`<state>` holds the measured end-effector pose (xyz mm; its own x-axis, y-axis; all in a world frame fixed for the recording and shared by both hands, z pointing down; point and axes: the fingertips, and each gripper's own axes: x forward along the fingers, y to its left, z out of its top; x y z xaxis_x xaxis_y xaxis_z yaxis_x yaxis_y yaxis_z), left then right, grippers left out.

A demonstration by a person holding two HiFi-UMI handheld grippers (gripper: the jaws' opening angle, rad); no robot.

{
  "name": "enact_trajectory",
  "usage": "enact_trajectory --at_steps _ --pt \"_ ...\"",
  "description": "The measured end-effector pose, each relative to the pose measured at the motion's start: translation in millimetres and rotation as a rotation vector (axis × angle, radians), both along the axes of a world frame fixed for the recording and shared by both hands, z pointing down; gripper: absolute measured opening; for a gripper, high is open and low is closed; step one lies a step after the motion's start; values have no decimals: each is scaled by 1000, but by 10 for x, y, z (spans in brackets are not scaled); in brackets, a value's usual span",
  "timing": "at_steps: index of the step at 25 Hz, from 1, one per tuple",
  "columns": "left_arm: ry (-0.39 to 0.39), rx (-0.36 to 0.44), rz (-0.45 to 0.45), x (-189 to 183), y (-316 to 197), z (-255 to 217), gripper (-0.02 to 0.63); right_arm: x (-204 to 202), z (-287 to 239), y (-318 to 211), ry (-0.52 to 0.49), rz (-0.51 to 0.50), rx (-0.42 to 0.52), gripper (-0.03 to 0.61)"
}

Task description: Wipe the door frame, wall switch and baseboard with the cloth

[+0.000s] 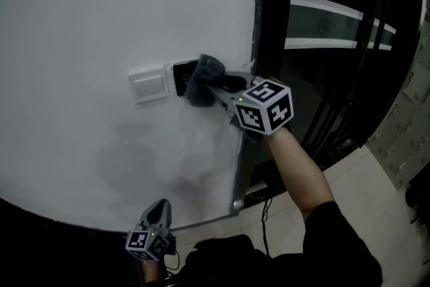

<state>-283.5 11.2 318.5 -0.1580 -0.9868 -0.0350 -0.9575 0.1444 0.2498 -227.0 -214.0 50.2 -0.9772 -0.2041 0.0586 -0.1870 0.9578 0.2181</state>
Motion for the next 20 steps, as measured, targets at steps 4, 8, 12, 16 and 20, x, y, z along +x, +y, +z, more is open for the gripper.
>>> enact_trajectory --at_steps 4,8,12,16,20 --pt "3 -5 -11 -43 117 9 5 21 17 -5 -20 19 -12 98" --pt "-3 -14 -15 -154 247 8 5 70 50 -39 -37 63 -26 99" --pt "-20 -21 -4 -248 345 -21 5 162 96 -73 -39 161 16 98" --pt "-54 -16 15 -359 429 -124 5 274 137 64 -67 215 51 96" --pt "-74 5 38 -472 520 -193 5 475 343 315 -103 240 41 95"
